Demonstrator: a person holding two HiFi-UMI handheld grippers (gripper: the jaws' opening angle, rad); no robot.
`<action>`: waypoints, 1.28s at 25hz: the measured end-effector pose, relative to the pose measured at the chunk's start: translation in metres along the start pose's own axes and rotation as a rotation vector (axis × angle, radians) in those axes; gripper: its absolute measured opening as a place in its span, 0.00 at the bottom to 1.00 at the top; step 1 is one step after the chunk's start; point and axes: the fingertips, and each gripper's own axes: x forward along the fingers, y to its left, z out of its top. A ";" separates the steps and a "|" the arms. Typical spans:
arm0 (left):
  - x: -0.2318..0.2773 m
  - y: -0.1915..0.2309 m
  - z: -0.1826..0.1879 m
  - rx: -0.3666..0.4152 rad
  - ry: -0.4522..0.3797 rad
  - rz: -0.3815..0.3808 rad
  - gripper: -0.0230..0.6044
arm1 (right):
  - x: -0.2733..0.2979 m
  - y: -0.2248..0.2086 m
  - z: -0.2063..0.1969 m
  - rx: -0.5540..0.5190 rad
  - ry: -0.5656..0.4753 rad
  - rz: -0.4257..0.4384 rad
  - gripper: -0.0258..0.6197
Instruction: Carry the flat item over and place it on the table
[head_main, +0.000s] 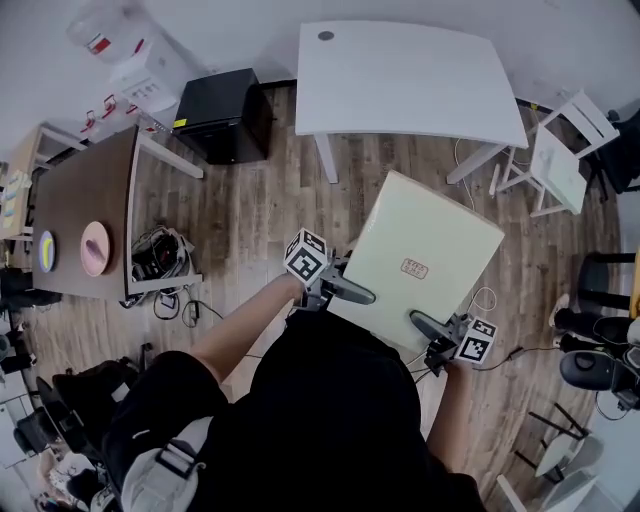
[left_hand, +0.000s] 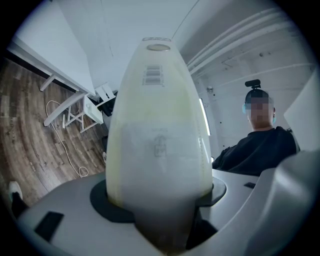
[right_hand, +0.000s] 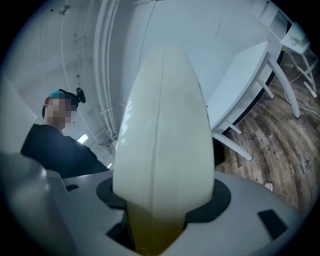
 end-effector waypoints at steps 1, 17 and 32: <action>-0.006 0.008 0.014 -0.008 -0.002 -0.008 0.53 | 0.008 -0.007 0.014 0.006 0.000 -0.008 0.50; -0.083 0.080 0.186 -0.041 0.012 -0.051 0.53 | 0.100 -0.082 0.174 0.029 -0.013 -0.065 0.50; -0.070 0.115 0.231 -0.056 0.059 -0.085 0.53 | 0.090 -0.115 0.214 0.041 -0.075 -0.112 0.50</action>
